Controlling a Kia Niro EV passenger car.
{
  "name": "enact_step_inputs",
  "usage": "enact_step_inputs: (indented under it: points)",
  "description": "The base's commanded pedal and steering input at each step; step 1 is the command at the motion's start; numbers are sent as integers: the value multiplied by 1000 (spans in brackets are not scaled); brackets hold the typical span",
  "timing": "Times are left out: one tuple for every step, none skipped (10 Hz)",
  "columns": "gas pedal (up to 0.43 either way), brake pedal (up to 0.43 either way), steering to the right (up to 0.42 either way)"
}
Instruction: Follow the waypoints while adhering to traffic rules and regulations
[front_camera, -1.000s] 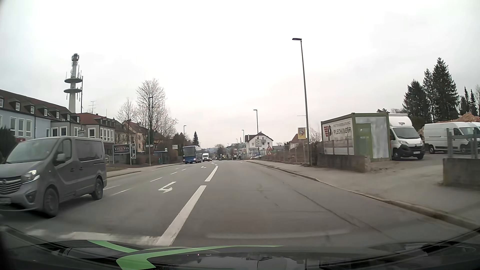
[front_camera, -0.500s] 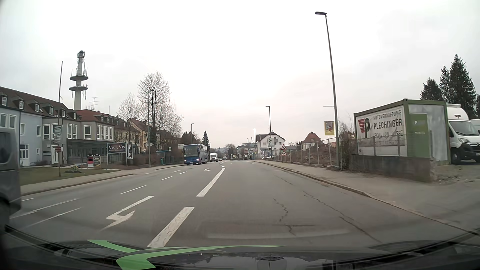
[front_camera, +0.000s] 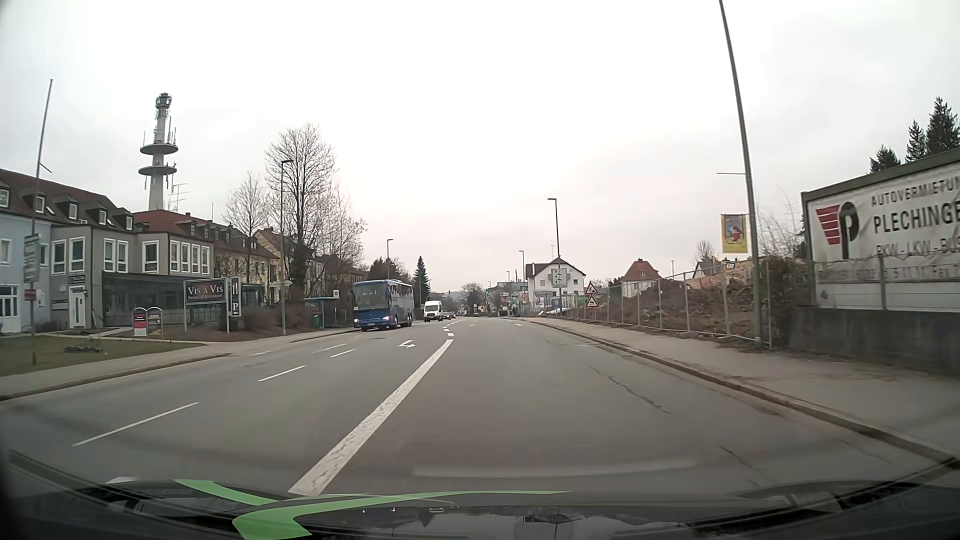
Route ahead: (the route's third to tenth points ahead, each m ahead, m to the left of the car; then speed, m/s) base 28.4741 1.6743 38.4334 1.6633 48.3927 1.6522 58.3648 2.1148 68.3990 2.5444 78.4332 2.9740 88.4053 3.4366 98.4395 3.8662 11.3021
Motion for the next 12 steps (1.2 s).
enact_step_inputs:
  points:
    - [197,0,-15]
    - [197,0,-12]
    - [197,0,-12]
    - [197,0,-12]
    - [197,0,-11]
    - [197,0,-9]
    - [197,0,-9]
    - [209,0,-9]
    - [209,0,-9]
    - [209,0,-9]
    - [209,0,-9]
    - [209,0,-9]
